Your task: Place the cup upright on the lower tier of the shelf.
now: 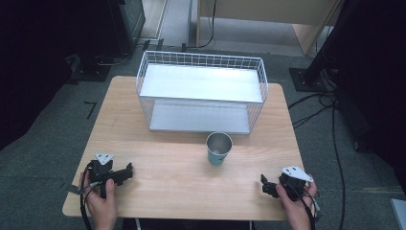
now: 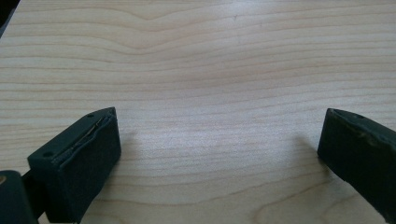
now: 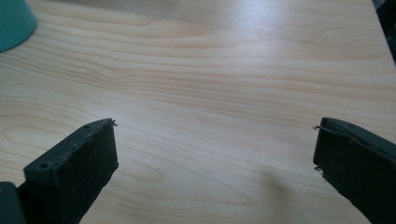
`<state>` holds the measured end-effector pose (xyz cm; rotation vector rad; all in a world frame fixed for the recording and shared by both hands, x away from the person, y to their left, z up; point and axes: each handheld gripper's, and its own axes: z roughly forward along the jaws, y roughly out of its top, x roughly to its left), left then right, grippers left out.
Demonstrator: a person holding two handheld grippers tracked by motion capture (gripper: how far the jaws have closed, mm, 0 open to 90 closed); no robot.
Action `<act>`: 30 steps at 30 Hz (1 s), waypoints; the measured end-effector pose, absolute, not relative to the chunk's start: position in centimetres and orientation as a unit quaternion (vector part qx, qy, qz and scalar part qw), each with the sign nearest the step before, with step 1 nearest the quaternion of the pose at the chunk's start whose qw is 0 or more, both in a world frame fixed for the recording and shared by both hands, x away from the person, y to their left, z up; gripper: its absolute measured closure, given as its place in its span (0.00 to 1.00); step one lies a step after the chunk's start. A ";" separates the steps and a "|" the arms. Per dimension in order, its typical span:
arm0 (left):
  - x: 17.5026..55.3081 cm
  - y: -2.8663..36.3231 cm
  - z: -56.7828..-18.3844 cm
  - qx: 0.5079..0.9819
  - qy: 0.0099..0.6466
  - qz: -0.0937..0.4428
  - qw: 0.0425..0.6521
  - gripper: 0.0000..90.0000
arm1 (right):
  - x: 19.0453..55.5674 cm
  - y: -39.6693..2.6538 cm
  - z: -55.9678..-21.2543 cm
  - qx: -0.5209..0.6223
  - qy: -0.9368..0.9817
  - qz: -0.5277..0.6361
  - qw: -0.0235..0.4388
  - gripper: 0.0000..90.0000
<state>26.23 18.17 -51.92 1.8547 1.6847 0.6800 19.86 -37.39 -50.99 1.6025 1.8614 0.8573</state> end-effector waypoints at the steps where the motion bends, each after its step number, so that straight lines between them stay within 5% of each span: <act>1: 26.2 18.2 -51.9 0.688 0.625 0.252 0.269 0.00 | 19.9 -37.4 -51.0 0.594 0.690 0.318 0.267 0.00; 30: 26.2 18.2 -51.9 0.688 0.625 0.252 0.269 0.00 | 21.3 -32.2 -49.6 0.546 0.717 0.356 0.248 0.00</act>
